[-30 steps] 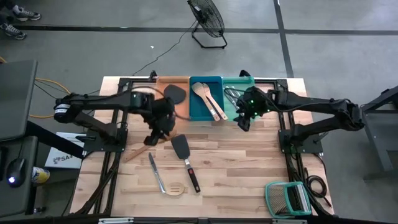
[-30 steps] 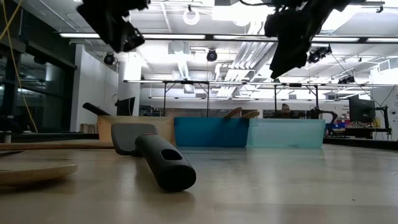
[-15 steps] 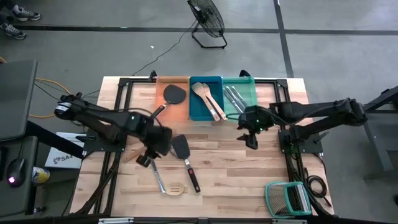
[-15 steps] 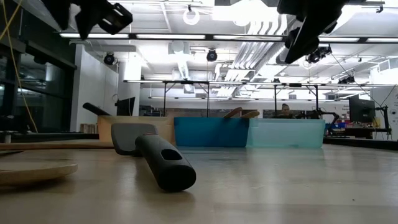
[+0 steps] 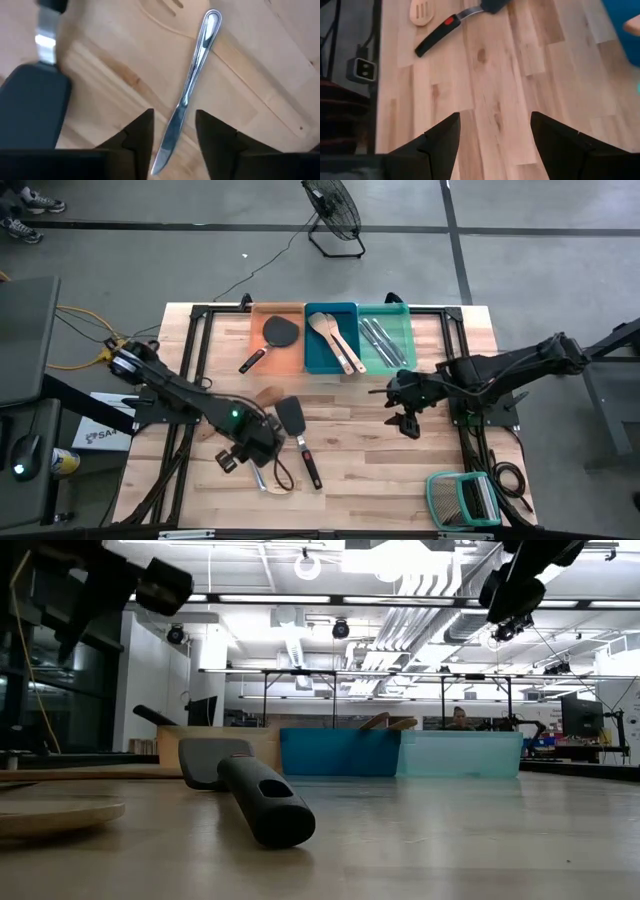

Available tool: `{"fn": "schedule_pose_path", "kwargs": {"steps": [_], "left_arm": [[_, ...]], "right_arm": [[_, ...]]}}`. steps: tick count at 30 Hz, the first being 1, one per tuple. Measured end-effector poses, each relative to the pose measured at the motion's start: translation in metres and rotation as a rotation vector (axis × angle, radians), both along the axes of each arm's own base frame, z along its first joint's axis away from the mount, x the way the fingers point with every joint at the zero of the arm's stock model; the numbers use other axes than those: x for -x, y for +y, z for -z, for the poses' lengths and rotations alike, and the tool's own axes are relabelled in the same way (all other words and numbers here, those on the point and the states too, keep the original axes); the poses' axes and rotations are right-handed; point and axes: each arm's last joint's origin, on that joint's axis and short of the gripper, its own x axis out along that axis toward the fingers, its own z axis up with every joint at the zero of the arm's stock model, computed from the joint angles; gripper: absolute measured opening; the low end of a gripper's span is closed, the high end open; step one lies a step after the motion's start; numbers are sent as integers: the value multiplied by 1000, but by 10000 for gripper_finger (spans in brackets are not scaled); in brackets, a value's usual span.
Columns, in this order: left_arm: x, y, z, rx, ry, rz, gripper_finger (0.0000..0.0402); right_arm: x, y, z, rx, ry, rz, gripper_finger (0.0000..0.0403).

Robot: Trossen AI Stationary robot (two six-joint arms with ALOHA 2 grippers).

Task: Pick & Place Kitchen Items
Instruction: Put the silver knife into the green bin

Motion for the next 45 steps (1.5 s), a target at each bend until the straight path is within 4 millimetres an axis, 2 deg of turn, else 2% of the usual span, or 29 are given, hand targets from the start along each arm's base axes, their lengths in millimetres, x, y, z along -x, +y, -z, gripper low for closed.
{"fn": "schedule_pose_path", "kwargs": {"steps": [5,9,17,20,28,33,45], "left_arm": [[-7,-16,22,2,64,39,209],[-7,-30,42,-31,129,81,242],[-6,-52,76,-175,156,154,248],[-8,-53,85,-189,166,132,248],[2,-46,104,-187,170,118,246],[5,-43,114,-174,153,123,211],[8,-40,123,-175,124,141,60]], "right_arm": [[3,11,0,-13,5,3,234],[4,16,0,-38,13,11,234],[6,23,-1,-44,2,60,234],[5,24,-1,-44,-11,78,234],[3,24,-3,-43,-46,124,234],[2,23,-3,-50,-50,164,234],[2,23,-3,-74,-46,206,234]]}}
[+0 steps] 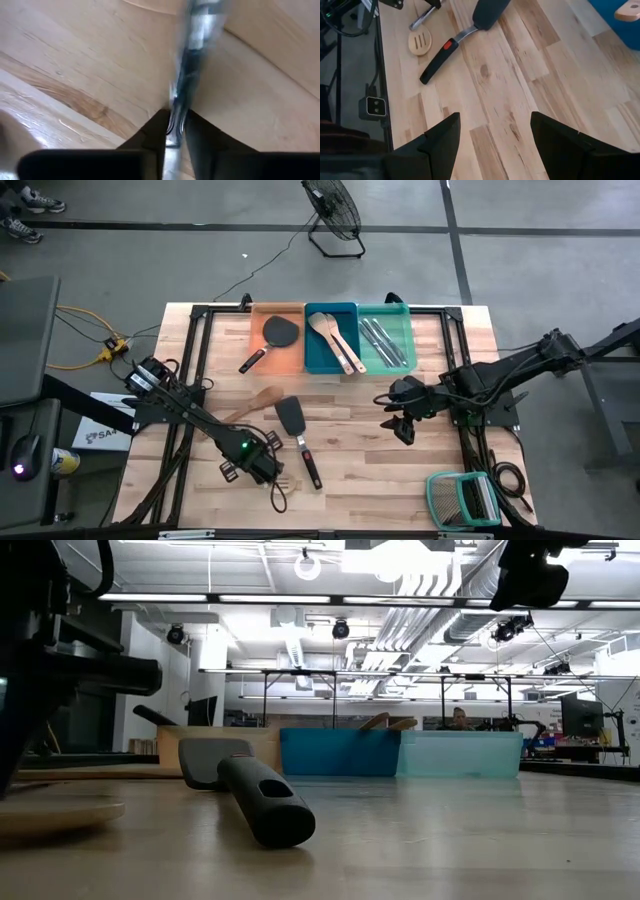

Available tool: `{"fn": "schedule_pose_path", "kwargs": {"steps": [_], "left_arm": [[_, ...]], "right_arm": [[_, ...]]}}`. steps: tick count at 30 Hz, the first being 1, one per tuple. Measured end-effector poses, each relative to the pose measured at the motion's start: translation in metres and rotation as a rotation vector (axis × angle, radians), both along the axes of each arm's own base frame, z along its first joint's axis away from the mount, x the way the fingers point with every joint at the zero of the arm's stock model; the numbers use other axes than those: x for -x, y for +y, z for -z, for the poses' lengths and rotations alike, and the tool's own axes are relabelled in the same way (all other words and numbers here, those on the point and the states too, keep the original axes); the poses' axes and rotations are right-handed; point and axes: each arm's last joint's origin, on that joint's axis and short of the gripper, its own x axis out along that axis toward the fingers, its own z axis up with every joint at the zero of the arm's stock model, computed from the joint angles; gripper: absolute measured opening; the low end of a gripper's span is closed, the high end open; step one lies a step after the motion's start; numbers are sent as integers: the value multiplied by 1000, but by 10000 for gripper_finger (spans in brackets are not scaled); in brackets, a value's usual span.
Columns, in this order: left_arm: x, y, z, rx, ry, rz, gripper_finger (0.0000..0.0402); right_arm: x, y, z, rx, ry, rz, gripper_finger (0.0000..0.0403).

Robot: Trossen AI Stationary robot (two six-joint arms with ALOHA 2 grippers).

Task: Pick & Place Kitchen Items
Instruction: Put the silver knife into the green bin

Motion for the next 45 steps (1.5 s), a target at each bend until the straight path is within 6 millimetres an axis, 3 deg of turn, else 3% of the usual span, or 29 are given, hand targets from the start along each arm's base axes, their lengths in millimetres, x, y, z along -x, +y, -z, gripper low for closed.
{"fn": "schedule_pose_path", "kwargs": {"steps": [3,20,38,45], "left_arm": [[0,0,0,1,1,-1,27],[1,1,-7,6,-37,-41,27],[9,10,-84,124,-262,-411,27],[-5,15,-126,150,-446,-593,27]], "right_arm": [[0,0,0,-6,1,8,234],[0,0,0,-11,2,13,234],[0,1,0,53,-3,-107,234],[-1,-2,0,173,-23,-215,234]]}}
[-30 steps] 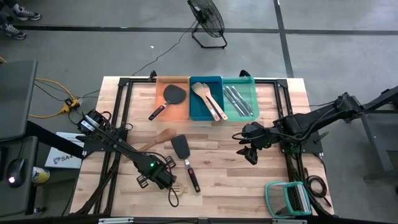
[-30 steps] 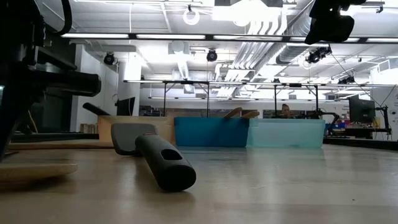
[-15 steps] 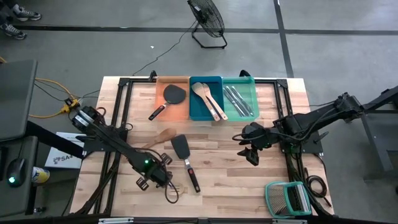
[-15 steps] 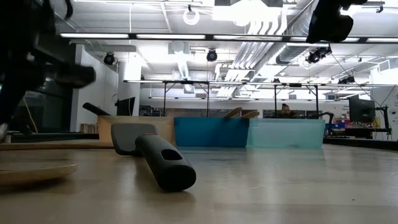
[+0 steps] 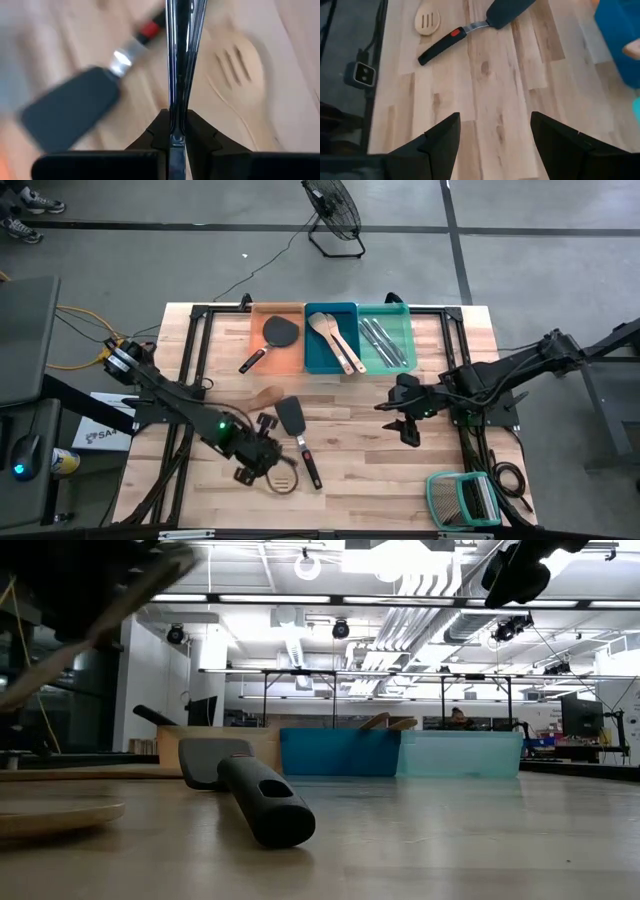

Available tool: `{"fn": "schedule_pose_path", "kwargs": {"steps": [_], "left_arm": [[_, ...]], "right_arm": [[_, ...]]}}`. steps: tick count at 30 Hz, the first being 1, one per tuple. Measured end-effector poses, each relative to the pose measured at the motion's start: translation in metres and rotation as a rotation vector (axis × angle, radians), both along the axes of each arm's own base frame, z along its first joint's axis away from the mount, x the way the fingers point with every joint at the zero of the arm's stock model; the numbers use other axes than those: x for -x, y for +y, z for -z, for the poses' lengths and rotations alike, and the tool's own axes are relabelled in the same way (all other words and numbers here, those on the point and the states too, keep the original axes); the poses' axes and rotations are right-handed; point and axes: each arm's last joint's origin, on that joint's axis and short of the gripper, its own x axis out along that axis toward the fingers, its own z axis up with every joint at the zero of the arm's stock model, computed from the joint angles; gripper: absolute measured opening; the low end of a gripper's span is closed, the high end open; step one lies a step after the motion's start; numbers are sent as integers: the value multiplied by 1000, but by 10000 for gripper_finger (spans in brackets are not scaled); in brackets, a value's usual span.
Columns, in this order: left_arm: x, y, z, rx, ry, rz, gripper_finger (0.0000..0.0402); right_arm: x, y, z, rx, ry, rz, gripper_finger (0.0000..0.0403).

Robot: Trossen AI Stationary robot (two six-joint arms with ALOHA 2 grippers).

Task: Pick & Place Kitchen Items
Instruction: Put the silver knife into the green bin

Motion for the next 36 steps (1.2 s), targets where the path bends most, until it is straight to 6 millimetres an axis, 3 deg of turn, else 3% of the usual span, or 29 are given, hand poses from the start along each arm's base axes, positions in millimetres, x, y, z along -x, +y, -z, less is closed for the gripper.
{"fn": "schedule_pose_path", "kwargs": {"steps": [11,17,27,36], "left_arm": [[-49,49,-70,-46,-339,-256,27],[-70,75,-96,-42,-527,-298,27],[-88,113,-115,-105,-724,-305,27],[-96,135,-128,-71,-850,-259,27]], "right_arm": [[-6,-10,-2,125,-53,-97,234],[-12,-14,-8,177,-142,-134,234],[-31,-28,-33,197,-447,-81,234],[-32,-45,-64,255,-724,31,234]]}}
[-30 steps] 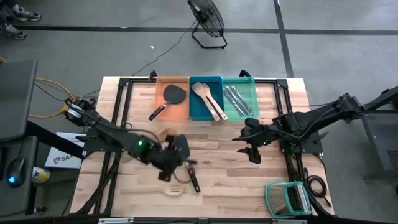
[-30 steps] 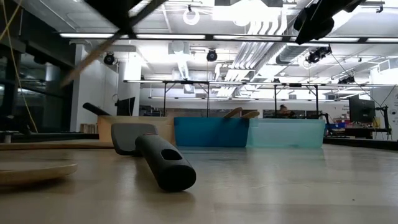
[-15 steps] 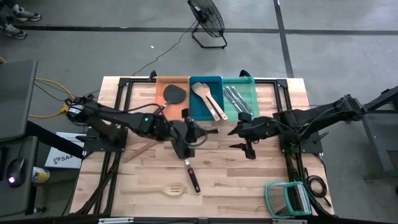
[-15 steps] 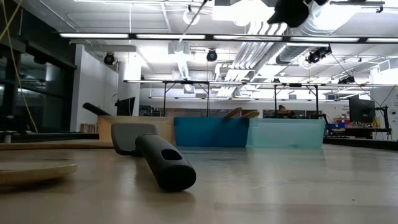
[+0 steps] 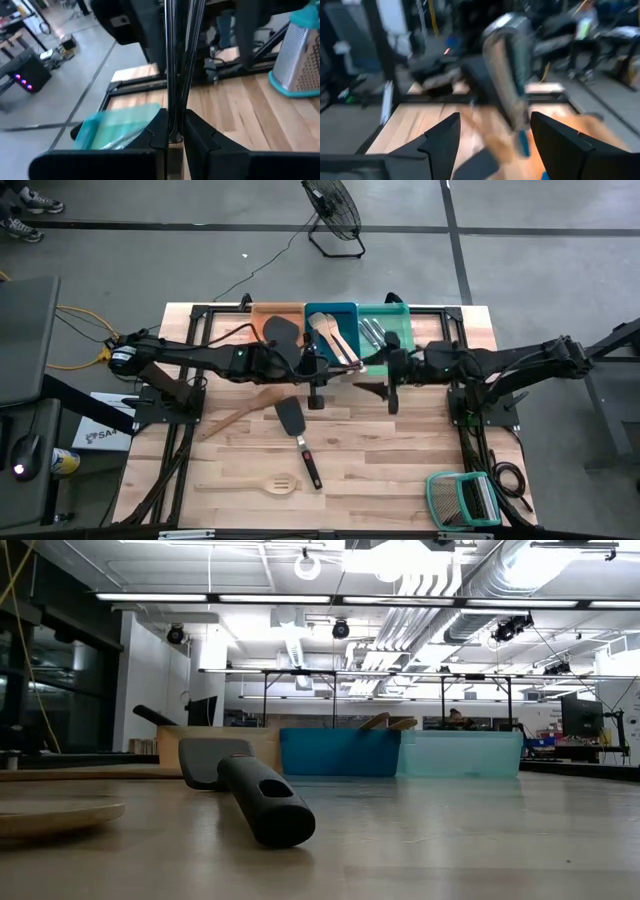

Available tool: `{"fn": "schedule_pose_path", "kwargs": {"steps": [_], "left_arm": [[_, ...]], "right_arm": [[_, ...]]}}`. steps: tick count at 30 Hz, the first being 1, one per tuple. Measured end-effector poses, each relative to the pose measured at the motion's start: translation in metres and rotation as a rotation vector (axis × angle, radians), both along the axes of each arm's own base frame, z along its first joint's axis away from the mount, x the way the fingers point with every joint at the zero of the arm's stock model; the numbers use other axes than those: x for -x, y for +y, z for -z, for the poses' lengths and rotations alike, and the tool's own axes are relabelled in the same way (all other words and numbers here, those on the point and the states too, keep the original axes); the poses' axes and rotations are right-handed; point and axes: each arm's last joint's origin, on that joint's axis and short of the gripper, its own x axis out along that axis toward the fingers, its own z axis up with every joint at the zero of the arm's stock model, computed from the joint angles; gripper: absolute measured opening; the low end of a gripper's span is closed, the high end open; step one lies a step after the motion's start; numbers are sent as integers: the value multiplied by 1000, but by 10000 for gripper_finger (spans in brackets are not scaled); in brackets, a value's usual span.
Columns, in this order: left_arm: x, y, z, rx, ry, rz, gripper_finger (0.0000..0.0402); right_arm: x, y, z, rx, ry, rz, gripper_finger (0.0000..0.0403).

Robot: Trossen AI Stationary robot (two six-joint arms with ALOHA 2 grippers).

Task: Pick & Place Kitchen Items
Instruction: Put the silver knife into the green bin

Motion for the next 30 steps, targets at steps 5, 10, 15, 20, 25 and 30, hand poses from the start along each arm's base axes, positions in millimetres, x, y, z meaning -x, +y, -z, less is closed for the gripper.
{"fn": "schedule_pose_path", "kwargs": {"steps": [5,10,15,20,25,30], "left_arm": [[-2,2,-9,-22,-86,44,27],[-6,0,-17,-35,-183,84,27],[-6,3,-19,-29,-206,106,27],[-6,2,-21,-26,-229,113,27],[-6,2,-20,-25,-222,114,27],[-6,2,-20,-23,-222,112,27]], "right_arm": [[3,-7,-12,11,-104,19,234],[1,-6,-24,31,-234,-13,234],[0,-5,-31,27,-327,-41,234],[-5,-5,-31,24,-353,-49,232],[-7,-5,-31,20,-367,-62,200],[-7,-5,-31,21,-364,-69,129]]}}
